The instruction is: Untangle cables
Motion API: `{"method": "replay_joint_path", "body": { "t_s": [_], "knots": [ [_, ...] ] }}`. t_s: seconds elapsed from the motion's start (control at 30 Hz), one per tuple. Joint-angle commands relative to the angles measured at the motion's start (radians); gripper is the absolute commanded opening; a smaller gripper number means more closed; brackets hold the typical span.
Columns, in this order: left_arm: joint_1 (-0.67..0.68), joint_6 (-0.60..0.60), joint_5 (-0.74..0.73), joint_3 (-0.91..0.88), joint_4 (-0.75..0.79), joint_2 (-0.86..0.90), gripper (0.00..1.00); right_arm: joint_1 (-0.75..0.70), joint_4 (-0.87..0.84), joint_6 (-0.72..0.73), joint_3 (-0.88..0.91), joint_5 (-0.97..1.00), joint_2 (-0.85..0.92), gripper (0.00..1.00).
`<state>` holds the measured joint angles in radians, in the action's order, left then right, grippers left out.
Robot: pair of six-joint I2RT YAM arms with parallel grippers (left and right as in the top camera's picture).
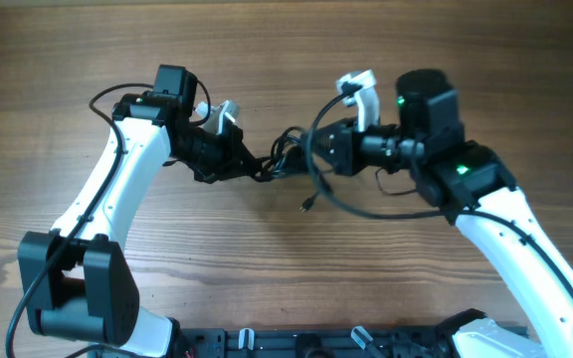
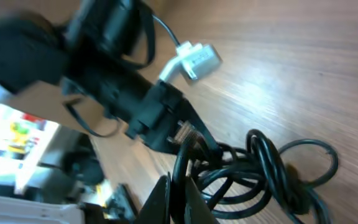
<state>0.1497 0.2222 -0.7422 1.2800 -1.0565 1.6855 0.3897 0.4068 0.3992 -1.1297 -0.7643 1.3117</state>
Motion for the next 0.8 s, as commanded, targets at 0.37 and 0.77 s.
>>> {"method": "replay_joint_path", "body": {
  "t_s": [0.37, 0.77],
  "knots": [
    [-0.01, 0.003, 0.269, -0.004, -0.019, 0.001, 0.04, -0.526, -0.394, 0.386, -0.022, -0.564, -0.057, 0.04],
    [-0.01, 0.209, -0.041, -0.004, 0.005, 0.001, 0.04, -0.294, 0.294, -0.006, -0.022, 0.031, -0.057, 0.25]
  ]
}}
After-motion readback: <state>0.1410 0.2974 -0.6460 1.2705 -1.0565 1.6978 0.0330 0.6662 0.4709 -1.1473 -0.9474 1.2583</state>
